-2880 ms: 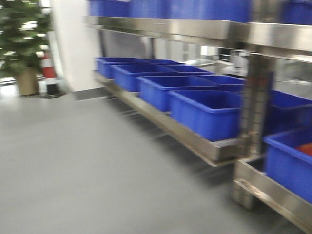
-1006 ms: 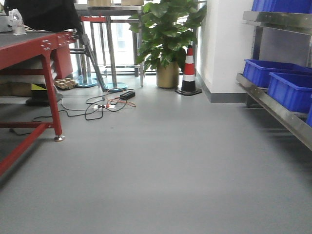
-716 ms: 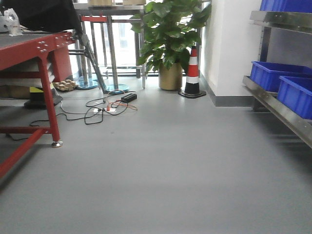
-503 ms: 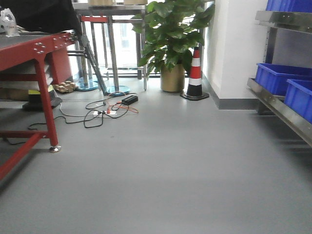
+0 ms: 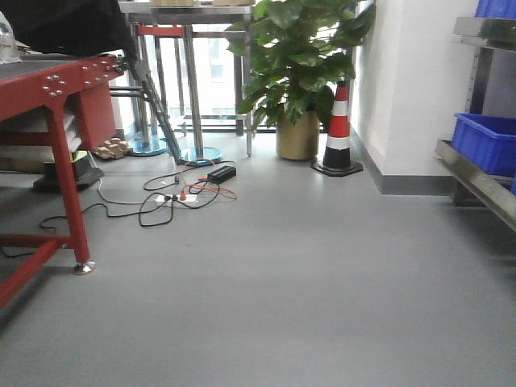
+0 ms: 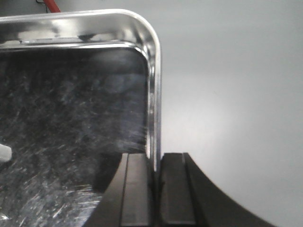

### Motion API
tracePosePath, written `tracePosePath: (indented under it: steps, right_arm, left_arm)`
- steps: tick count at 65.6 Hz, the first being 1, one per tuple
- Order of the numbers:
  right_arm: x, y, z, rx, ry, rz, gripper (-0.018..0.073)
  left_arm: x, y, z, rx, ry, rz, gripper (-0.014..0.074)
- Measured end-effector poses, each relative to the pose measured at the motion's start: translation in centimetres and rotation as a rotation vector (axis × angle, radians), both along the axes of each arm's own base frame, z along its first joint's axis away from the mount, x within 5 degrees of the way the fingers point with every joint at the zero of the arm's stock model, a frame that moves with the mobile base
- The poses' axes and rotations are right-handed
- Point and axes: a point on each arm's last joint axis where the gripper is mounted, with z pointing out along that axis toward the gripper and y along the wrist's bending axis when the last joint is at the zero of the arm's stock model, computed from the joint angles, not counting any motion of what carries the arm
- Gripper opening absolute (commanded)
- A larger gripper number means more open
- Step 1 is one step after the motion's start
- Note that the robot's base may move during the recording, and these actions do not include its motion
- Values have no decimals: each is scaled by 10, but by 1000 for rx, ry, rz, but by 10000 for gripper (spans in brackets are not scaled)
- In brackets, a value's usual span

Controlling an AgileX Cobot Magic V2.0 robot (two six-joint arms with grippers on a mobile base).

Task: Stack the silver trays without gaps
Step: 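Carry the tray in both grippers while driving across the room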

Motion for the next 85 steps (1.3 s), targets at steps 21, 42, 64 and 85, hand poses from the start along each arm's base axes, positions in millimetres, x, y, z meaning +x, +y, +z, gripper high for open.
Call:
tracePosePath:
  steps: [21,42,64,85]
  right_arm:
    - [0,0,0,1,-1,1,-15]
    - [0,1,0,4,-4,4,-15]
    - [2,3,2,25,-32,24,-15]
    - [2,4,3,33,-46,33,-15]
  left_arm:
    - [0,0,0,0,0,0,-6]
    - [1,0,1,6,-11,2,-6]
    - [2,2,2,22,-35,8,-6]
    - [2,3,3,29,-41,14,-6]
